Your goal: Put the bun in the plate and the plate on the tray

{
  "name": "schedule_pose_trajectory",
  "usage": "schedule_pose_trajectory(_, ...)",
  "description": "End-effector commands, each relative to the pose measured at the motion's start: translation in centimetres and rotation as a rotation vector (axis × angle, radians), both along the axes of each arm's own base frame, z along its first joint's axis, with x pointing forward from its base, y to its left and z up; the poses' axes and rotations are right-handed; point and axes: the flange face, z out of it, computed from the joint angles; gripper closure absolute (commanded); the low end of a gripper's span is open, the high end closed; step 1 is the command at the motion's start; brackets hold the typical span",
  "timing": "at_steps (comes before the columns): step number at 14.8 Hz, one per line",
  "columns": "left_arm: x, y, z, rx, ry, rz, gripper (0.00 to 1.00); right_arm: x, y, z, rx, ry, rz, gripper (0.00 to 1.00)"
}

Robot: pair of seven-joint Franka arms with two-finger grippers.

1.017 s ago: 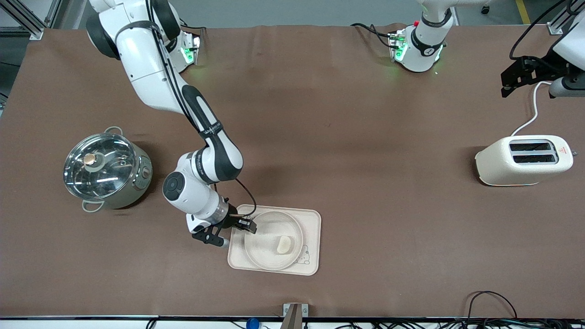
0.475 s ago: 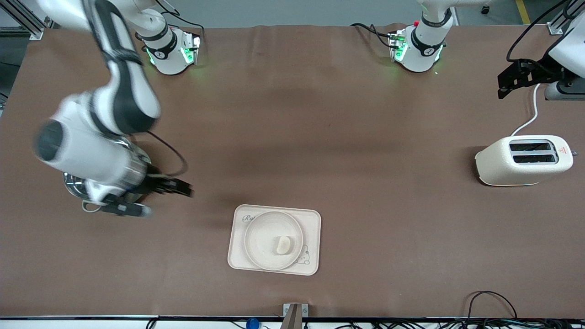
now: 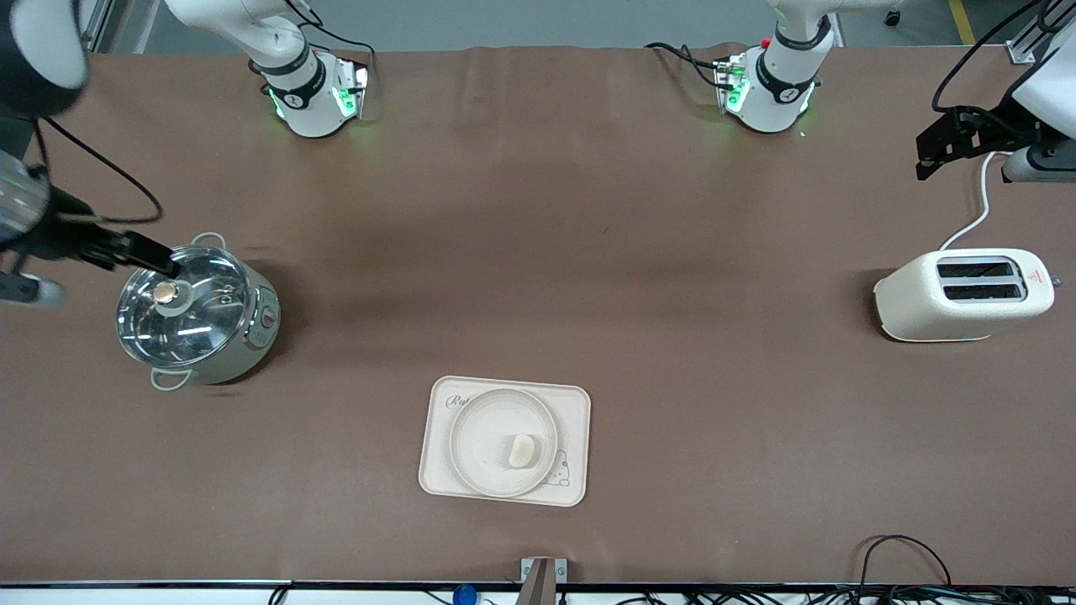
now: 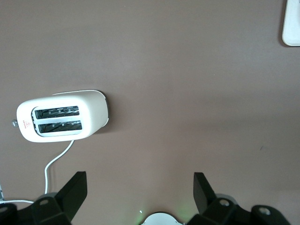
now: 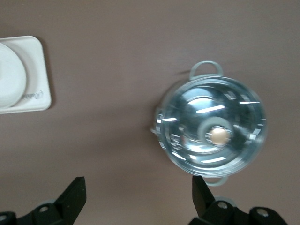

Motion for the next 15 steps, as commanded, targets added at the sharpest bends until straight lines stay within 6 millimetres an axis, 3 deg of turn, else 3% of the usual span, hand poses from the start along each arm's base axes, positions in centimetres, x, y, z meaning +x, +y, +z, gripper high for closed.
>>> schedule_pose_trajectory(1, -0.7, 0.0, 0.6, -0.022, -0.001, -0.011, 0.0, -2.9, -2.2, 4.6, -0.03, -0.026, 0.029, 0.0)
schedule_pose_trajectory(4, -0.6, -0.1, 0.8, -0.047, -0.008, -0.01, 0.0, -3.8, -1.5, 6.6, -0.033, -0.027, 0.033, 0.0)
schedule_pose_trajectory(15, -0.5, -0.6, 0.9, -0.082, 0.014, -0.021, 0.0, -3.7, -1.8, 6.4, -0.069, -0.014, 0.041, 0.0)
